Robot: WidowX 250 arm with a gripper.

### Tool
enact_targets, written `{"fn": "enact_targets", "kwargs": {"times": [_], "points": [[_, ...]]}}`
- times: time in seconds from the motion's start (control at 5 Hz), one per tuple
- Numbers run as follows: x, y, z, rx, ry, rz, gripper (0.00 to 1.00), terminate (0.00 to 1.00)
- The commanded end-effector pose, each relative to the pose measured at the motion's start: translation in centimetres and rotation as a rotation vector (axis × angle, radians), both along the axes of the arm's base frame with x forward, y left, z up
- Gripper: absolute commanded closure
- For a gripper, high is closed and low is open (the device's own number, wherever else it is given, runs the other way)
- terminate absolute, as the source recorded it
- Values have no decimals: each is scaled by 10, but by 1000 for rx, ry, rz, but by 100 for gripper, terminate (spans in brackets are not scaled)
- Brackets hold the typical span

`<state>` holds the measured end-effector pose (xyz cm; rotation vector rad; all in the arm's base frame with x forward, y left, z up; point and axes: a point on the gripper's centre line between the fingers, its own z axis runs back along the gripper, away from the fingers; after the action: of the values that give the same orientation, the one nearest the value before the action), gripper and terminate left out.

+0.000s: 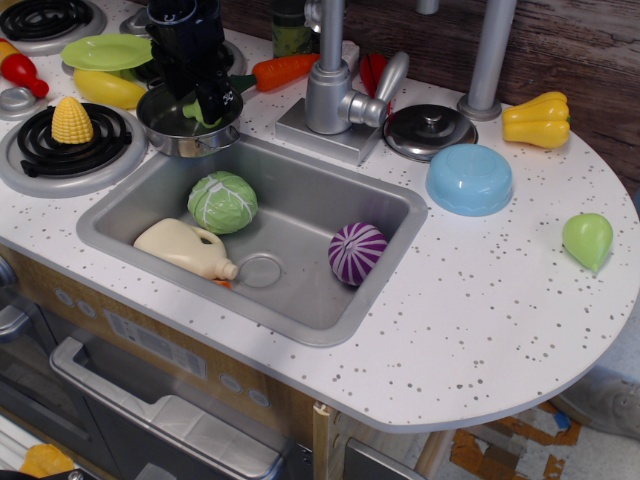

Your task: Take broccoli out of pan

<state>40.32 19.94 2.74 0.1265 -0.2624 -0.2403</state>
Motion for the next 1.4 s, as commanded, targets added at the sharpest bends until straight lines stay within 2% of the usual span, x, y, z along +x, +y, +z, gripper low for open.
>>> {"fn": "enact_targets", "kwargs": {"times": [0.0, 0.2, 0.4, 0.6, 0.8, 1.0, 1.2], "points": [[10, 13, 14, 12, -60, -33, 0, 0], [10, 14, 7, -23, -51, -32, 0, 0], [9, 11, 9, -23, -50, -13, 100, 0], [3, 7, 21, 0, -38, 7, 100, 0], [-8, 4, 45, 68, -39, 59, 100, 0], [-23, 0, 72, 103, -31, 130, 100, 0], [-36, -38, 90, 63, 26, 208, 100, 0]]}}
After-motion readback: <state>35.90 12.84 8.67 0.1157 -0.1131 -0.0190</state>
